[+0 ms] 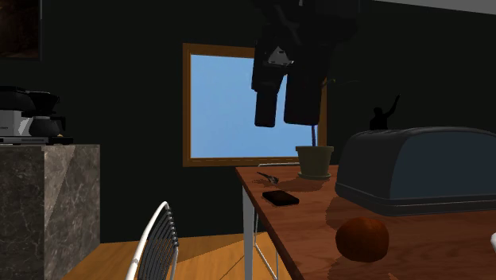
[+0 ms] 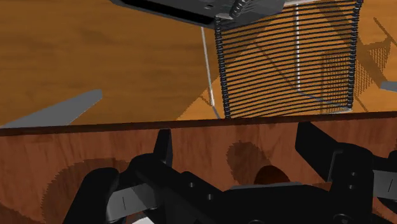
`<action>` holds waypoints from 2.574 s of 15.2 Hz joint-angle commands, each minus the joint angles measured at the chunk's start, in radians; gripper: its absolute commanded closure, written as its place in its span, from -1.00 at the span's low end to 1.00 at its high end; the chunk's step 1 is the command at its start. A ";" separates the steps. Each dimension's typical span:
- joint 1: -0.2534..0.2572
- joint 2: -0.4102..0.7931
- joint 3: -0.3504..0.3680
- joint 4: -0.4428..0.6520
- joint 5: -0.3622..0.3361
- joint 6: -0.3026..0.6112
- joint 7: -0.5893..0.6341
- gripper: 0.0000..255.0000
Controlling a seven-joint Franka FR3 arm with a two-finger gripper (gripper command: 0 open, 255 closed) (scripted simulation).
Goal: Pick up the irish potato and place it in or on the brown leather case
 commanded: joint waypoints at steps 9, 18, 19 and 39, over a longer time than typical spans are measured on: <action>0.059 0.372 0.059 0.230 -0.032 0.110 -0.102 -1.00; 0.130 0.702 0.108 0.514 -0.100 0.125 -0.169 -1.00; 0.132 0.710 0.109 0.522 -0.102 0.124 -0.171 -1.00; 0.135 0.736 0.107 0.453 -0.107 0.217 -0.167 1.00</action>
